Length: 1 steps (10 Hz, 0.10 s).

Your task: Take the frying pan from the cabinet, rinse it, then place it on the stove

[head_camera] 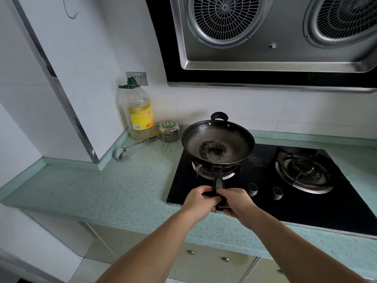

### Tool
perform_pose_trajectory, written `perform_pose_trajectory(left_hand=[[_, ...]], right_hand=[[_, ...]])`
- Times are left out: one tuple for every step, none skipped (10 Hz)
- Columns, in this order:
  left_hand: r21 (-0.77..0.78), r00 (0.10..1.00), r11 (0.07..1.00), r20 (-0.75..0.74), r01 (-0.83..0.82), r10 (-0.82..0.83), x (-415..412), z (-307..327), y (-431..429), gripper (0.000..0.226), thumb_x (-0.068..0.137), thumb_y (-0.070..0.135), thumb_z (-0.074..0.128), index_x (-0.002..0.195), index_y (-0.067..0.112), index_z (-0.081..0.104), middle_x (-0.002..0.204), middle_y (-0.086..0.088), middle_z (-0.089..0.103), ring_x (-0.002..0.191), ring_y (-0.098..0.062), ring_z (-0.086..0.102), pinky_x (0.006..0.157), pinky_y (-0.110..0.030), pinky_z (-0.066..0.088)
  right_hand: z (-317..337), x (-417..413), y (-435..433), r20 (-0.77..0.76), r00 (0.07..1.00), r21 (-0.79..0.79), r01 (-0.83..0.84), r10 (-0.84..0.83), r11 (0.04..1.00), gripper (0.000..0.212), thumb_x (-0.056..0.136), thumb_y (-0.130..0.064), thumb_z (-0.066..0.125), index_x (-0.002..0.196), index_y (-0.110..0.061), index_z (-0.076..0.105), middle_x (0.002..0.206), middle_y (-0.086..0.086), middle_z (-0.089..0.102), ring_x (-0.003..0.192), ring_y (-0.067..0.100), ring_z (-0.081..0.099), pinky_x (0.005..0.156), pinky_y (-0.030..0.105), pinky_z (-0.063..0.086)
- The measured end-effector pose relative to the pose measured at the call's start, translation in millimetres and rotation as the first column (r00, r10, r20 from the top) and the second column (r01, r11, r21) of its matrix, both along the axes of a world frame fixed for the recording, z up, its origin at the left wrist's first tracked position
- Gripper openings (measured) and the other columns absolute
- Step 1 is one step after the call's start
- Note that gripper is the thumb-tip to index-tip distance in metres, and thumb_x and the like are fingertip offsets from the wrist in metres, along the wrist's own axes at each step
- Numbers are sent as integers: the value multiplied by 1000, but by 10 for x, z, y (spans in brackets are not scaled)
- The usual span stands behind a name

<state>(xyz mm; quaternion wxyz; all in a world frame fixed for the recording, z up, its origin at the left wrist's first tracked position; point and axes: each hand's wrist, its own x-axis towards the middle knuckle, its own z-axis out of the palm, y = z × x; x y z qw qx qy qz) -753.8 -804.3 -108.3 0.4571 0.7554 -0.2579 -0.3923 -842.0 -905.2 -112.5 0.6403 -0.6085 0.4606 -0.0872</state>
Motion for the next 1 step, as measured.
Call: perform_pose_trajectory(left_hand=[[-5, 996, 999, 82, -38, 39, 30, 28, 21, 46, 88, 43, 61, 131, 28, 54, 113, 7, 66, 100, -9, 62, 72, -19, 47]], right_hand=[[31, -9, 25, -31, 1000, -53, -4, 3, 999, 29, 92, -41, 54, 94, -16, 68, 90, 4, 71, 86, 17, 68, 71, 33, 55]])
